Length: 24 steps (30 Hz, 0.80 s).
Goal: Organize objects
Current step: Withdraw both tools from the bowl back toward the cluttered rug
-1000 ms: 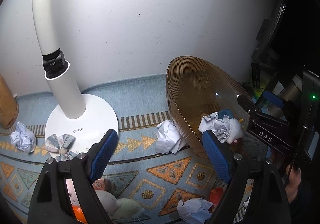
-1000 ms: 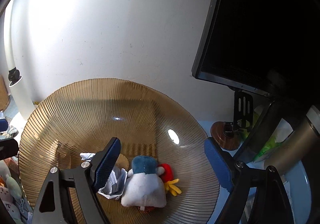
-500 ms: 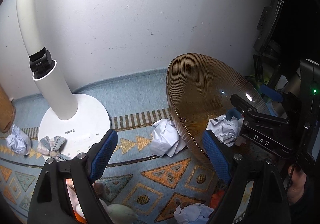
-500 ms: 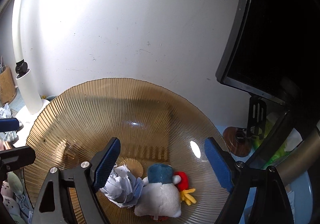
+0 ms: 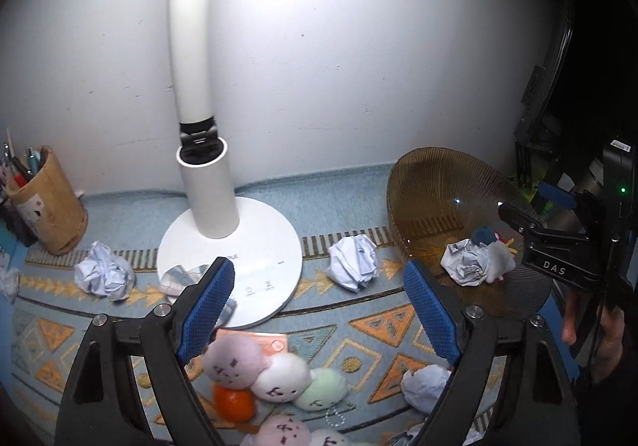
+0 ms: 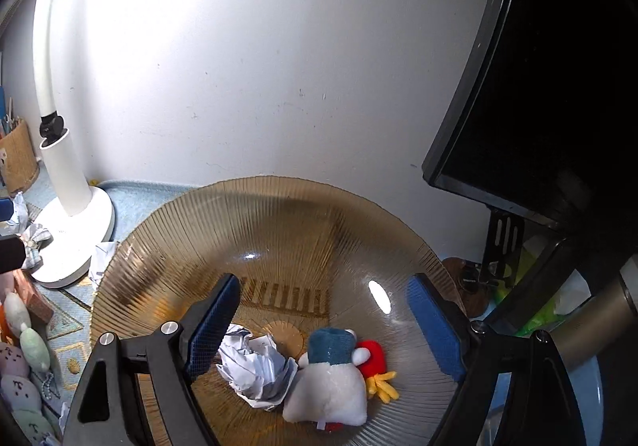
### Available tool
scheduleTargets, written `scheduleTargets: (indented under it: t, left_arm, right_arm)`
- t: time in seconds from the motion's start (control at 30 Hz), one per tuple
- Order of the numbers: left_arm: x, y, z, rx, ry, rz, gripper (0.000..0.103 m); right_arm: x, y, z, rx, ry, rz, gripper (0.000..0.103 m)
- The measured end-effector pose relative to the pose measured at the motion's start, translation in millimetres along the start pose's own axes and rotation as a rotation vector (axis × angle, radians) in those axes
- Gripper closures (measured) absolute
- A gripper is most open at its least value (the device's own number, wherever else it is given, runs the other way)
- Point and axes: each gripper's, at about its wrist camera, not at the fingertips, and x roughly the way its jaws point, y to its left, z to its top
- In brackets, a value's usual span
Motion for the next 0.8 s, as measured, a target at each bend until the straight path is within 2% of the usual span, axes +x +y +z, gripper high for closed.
scheduleTargets:
  t: [0.13,0.23,0.37,0.43,0.57,0.67,0.8]
  left_arm:
    - [-50.0,31.1,-37.7,-0.046,-0.032,0.036,0.017]
    - [-78.2,41.0,-78.2,-0.103,-0.043,0.031,0.017]
    - [-103.3,41.6,-133.7,-0.135,-0.064,0.064,0.017]
    - [-104.9,36.1,-158.5,-0.150,-0.072,0.060,0.017]
    - [-97.4,19.4,-194.1,-0.153,-0.063,0.000,0.017]
    - [-92.7,4.3,-199.1,-0.119,-0.075,0.001,0.017]
    - [-85.4,-9.8,-190.6,-0.079,-0.127,0.045,0.017]
  right_arm:
    - [-59.9,-0.5,-20.9,0.048,-0.014,0.121,0.018]
    - [-102.0,7.2,-49.7,0.103,-0.013,0.220,0.018]
    - [-136.2,38.6,-96.6,0.148,-0.014,0.317,0.018]
    - [-143.5,59.7,-122.1,0.167,-0.015,0.326,0.018]
    - [-144.7,94.3,-163.9,0.206,-0.018,0.343,0.018]
    - [-139.4,104.1,-171.6,0.206,0.008,0.317,0.018]
    - [-139.4,103.2,-169.1,0.187,-0.031,0.244,0.018]
